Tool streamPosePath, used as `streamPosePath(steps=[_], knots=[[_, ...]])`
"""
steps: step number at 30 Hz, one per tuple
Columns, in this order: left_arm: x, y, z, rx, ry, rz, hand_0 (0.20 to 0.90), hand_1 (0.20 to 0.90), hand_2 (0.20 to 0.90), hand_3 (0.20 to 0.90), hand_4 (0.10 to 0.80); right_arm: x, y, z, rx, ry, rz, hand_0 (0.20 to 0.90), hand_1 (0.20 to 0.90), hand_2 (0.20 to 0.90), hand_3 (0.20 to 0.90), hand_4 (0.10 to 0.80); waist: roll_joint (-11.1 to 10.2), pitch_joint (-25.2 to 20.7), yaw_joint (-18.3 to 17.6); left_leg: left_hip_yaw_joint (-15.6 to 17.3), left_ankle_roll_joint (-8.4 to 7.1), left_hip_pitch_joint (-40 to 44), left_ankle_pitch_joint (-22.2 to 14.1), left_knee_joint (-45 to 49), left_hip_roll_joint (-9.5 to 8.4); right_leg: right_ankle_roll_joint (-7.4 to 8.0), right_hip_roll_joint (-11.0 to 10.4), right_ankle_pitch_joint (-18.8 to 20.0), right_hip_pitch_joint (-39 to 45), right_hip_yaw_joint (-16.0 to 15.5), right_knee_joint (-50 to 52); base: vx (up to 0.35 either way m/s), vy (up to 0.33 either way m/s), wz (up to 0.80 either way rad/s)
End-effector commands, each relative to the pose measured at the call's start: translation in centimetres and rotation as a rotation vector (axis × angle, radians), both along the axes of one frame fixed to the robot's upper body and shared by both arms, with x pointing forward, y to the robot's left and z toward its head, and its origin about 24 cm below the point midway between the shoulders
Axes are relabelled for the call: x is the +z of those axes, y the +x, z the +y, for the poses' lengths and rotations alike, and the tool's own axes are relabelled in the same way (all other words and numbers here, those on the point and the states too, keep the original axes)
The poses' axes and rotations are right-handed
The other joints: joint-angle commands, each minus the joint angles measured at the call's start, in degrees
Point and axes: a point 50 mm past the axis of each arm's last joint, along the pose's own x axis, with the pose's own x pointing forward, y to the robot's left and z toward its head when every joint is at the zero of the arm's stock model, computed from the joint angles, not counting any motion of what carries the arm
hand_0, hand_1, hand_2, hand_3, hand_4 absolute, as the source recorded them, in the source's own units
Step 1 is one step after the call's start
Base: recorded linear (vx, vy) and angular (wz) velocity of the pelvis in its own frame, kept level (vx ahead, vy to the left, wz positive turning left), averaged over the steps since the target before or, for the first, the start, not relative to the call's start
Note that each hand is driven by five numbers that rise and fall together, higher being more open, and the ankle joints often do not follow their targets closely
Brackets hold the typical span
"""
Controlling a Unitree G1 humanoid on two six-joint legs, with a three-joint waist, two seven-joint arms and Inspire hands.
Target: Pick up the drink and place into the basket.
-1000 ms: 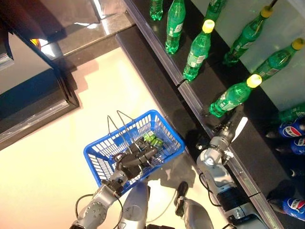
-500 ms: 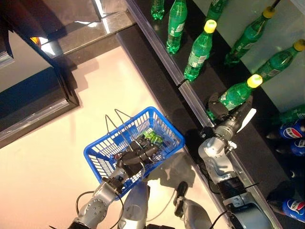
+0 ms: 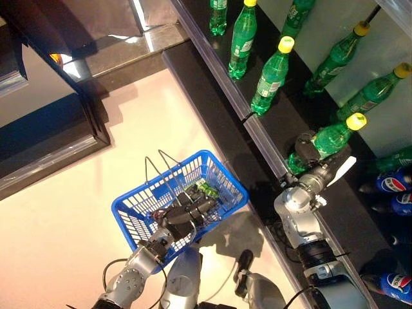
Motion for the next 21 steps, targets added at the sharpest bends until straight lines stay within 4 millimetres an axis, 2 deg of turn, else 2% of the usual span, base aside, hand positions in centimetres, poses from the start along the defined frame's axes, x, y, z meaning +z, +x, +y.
streamPosePath(steps=[1, 9, 11, 15, 17, 19, 21], knots=[[10.4, 0.7, -3.4, -0.152, -0.262, -0.559, 0.3, 0.3, 0.3, 0.2, 0.1, 4.4, -0.3, 0.4, 0.027, -0.06, -0.242, 0.3, 0.3, 0.3, 0.2, 0.1, 1.0, -6.5, 0.3, -6.0, -3.97, 0.8, -4.3, 5.0, 3.26, 5.77, -6.7, 9.7, -0.1, 1.2, -3.0, 0.03, 0.022, 0.0], [10.4, -0.1, -3.1, -0.129, -0.273, -0.592, 0.3, 0.3, 0.3, 0.2, 0.1, 3.1, -1.6, 0.2, 0.029, -0.067, -0.213, 0.3, 0.3, 0.3, 0.2, 0.1, 1.4, -9.2, 0.0, -5.1, -3.96, 3.9, -4.1, 3.4, 3.55, 6.24, -7.0, 9.1, 1.6, 0.8, -2.8, 0.05, 0.043, 0.0], [10.5, -0.4, -3.0, -0.126, -0.282, -0.596, 0.3, 0.3, 0.3, 0.2, 0.1, 3.1, -2.1, 0.1, 0.054, -0.023, -0.238, 0.3, 0.3, 0.3, 0.2, 0.1, 1.4, -10.0, -0.1, -4.8, -3.95, 4.8, -4.1, 3.1, 3.56, 6.33, -7.1, 8.9, 2.1, 0.8, -2.7, 0.067, 0.059, -0.02], [10.9, -1.3, -3.4, -0.15, -0.298, -0.558, 0.3, 0.3, 0.3, 0.2, 0.1, 5.7, -3.8, 1.1, 0.133, -0.126, -0.343, 0.3, 0.3, 0.3, 0.2, 0.1, 1.2, -12.7, -0.7, -4.0, -3.89, 7.2, -3.9, 1.9, 3.68, 6.14, -6.8, 8.1, 3.1, 0.8, -2.2, 0.099, 0.068, -0.03], [10.7, -1.4, -3.5, -0.158, -0.307, -0.543, 0.3, 0.3, 0.3, 0.2, 0.1, 6.2, -4.0, 1.5, 0.169, -0.153, -0.365, 0.3, 0.3, 0.3, 0.2, 0.1, 1.3, -13.5, -0.8, -3.7, -3.89, 7.8, -3.9, 1.6, 3.63, 6.0, -6.6, 7.8, 3.5, 0.9, -2.1, 0.088, 0.074, -0.04], [10.6, -1.8, -4.0, -0.189, -0.327, -0.52, 0.3, 0.3, 0.3, 0.2, 0.1, 7.4, -4.4, 2.3, 0.281, -0.199, -0.415, 0.3, 0.3, 0.3, 0.2, 0.1, 1.2, -15.1, -1.3, -2.9, -3.98, 9.1, -3.9, 0.8, 3.37, 5.94, -6.6, 7.4, 4.2, 0.9, -2.2, 0.059, 0.102, -0.04], [10.5, -1.9, -4.2, -0.199, -0.34, -0.515, 0.3, 0.3, 0.3, 0.2, 0.1, 7.6, -4.6, 2.7, 0.332, -0.204, -0.426, 0.3, 0.3, 0.3, 0.2, 0.1, 1.3, -15.6, -1.5, -2.5, -3.99, 9.7, -3.8, 0.3, 3.33, 5.96, -6.7, 7.3, 4.5, 0.7, -2.1, 0.019, 0.058, 0.0]])
